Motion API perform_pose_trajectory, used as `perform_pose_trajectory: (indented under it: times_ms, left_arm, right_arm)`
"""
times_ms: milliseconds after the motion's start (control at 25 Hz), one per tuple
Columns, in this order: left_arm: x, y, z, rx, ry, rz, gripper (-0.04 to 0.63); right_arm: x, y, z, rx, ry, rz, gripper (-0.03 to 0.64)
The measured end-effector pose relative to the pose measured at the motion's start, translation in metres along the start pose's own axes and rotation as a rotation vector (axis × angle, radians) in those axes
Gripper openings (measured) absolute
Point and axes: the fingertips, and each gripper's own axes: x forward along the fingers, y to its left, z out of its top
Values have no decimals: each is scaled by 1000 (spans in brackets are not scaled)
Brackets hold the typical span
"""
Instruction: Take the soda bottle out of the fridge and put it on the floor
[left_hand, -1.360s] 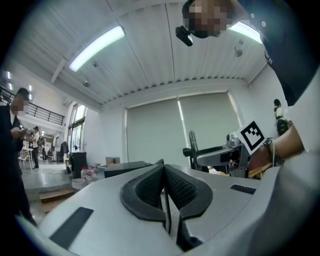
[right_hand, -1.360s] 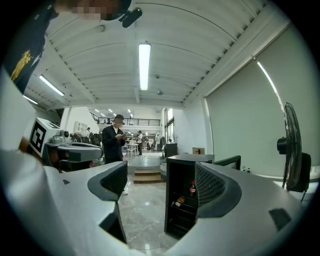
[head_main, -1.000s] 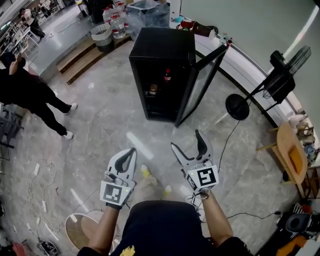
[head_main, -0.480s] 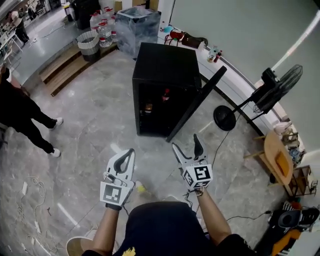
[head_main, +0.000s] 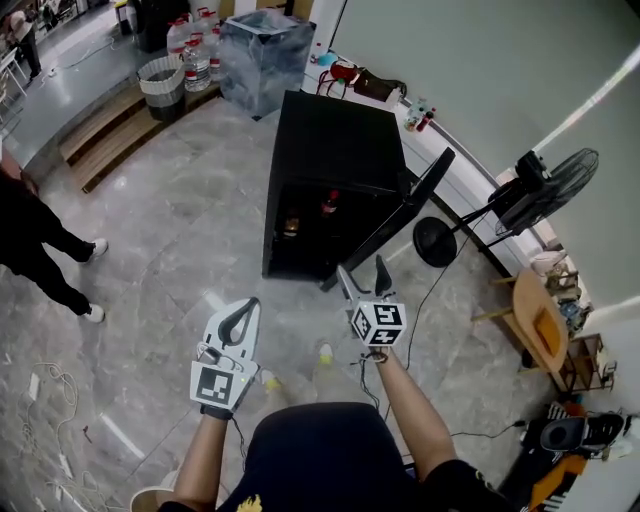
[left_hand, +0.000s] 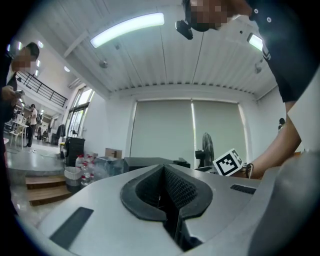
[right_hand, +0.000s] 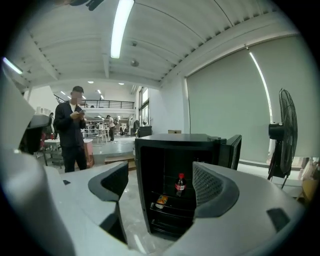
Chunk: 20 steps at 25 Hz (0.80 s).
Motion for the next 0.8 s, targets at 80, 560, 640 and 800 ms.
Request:
perform_pose_trajectory:
  times_ms: [80,560,640,800]
  left_arm:
    - [9,2,-5,2,8,-3,15]
    - [91,-6,-48,-13,41,71,15]
    - [101,-10,-57,-35,51,95,15]
    - [113,-5,-76,-71,89,142,15]
  right_arm:
    - [23,-11,-7,-7,11,-14,385]
    - [189,-77,-86,-33,146,0,334]
    - [210,-87,-104,-40,179,1,334]
    - [257,-102,-130,-53,216,-9,333]
